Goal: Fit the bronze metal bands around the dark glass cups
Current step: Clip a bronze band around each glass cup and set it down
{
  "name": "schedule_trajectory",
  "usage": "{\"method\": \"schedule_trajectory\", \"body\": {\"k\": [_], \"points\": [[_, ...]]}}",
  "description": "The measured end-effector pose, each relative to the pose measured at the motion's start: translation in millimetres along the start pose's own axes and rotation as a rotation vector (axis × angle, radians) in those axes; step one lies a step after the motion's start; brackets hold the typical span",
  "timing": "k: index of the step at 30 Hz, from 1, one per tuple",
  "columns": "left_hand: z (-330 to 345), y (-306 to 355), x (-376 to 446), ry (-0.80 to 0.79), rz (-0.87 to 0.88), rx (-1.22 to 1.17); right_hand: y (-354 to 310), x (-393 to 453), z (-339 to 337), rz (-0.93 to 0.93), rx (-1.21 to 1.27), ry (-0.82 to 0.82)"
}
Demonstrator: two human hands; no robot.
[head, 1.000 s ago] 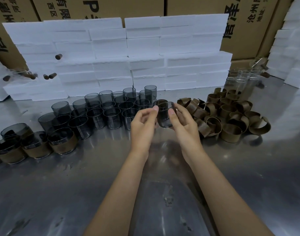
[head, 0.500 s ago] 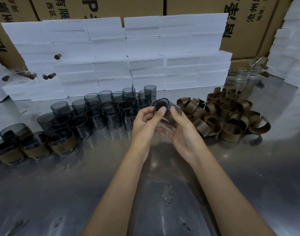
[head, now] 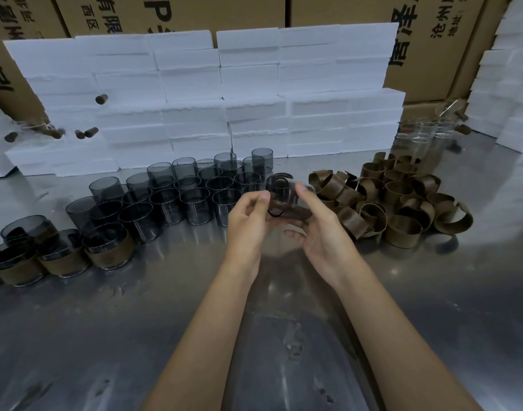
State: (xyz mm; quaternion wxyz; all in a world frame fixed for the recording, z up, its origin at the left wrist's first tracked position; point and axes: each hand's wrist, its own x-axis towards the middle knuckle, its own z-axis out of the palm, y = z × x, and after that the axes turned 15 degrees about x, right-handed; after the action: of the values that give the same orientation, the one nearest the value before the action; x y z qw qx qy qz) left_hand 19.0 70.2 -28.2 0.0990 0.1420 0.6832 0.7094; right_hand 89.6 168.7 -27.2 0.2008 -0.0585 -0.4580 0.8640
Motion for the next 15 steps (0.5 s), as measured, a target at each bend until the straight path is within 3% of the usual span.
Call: {"method": "schedule_trajectory", "body": {"k": [9, 15], "points": [[3, 2, -5, -0.203, -0.007, -0.098, 5, 2, 0, -0.086, 0.056, 0.083], [1, 5, -9, -0.189, 0.045, -0.12, 14, 4, 1, -0.229, -0.173, 0.202]]}}
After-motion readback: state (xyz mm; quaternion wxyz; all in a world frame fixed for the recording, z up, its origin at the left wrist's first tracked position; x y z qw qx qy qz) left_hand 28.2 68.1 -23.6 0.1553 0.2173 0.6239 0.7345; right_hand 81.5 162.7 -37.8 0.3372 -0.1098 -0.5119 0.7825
